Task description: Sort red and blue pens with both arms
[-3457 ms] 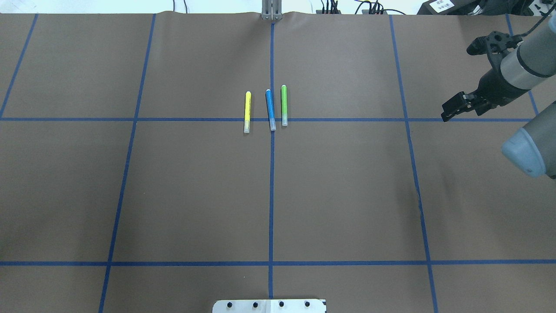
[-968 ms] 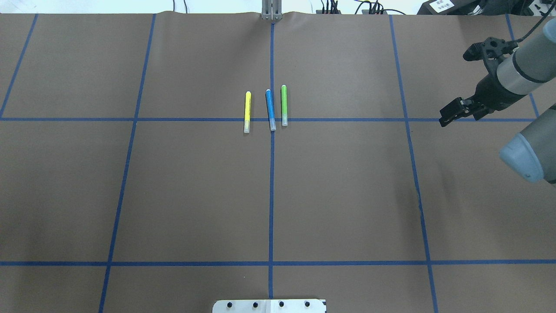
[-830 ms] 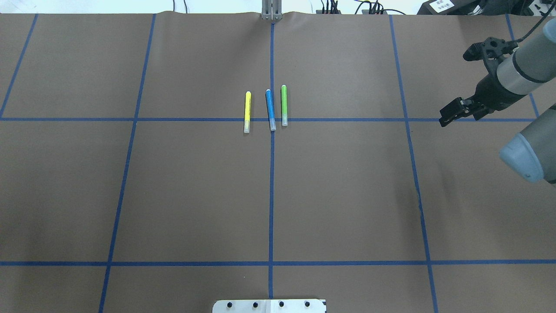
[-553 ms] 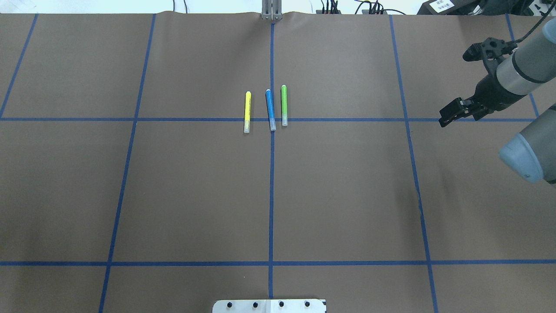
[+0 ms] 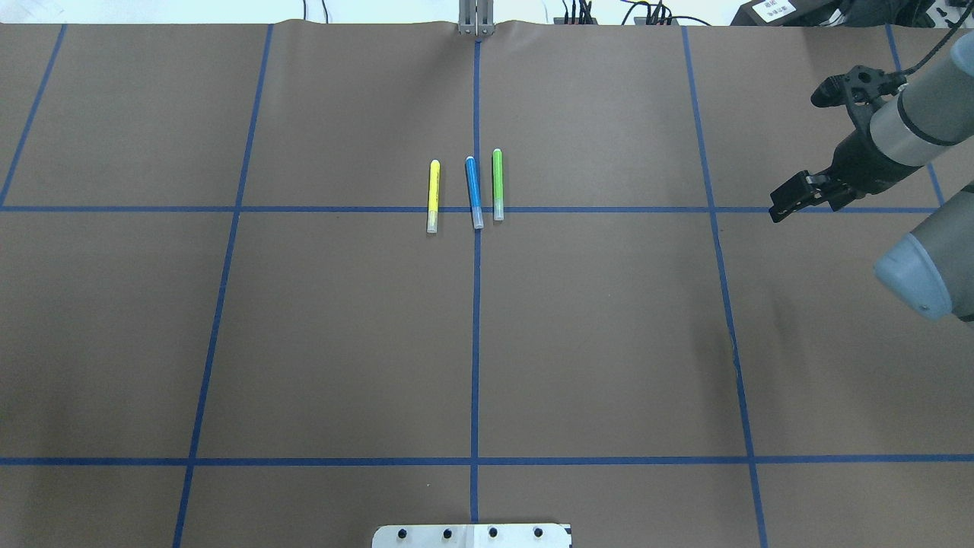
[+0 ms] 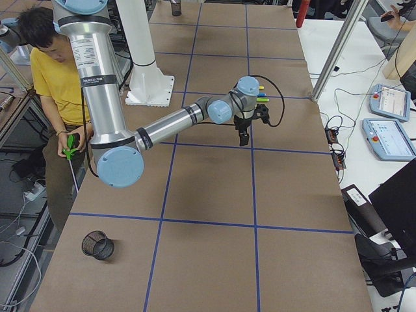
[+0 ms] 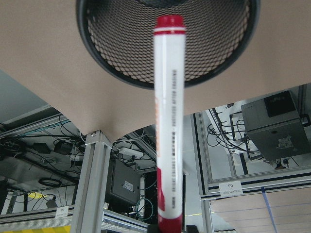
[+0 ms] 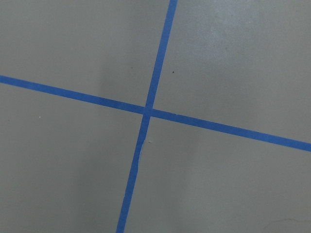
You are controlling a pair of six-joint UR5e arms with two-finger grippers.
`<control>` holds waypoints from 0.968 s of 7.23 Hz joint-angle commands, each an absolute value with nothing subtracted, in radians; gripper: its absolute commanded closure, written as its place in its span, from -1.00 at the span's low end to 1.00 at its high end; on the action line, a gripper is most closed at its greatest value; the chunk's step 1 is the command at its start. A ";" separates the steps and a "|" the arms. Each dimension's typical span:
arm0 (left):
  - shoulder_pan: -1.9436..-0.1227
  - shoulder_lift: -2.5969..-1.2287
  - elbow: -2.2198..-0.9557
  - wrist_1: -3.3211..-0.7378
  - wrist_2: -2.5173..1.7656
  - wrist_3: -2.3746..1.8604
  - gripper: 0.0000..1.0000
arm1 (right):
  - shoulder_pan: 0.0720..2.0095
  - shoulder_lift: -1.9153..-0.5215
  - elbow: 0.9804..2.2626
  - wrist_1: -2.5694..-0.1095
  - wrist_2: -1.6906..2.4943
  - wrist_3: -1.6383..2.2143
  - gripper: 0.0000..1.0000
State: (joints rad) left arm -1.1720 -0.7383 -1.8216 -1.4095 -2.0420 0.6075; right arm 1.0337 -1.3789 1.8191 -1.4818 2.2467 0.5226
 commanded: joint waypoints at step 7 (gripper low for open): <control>-1.190 -0.739 -1.903 -1.535 -2.098 0.624 -1.00 | 1.032 -1.379 1.824 -1.482 2.249 0.525 -0.99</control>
State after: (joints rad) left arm -1.1823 -0.7404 -1.8558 -1.5030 -2.0836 0.6237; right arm 1.0333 -1.3790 1.8234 -1.4818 2.2483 0.5240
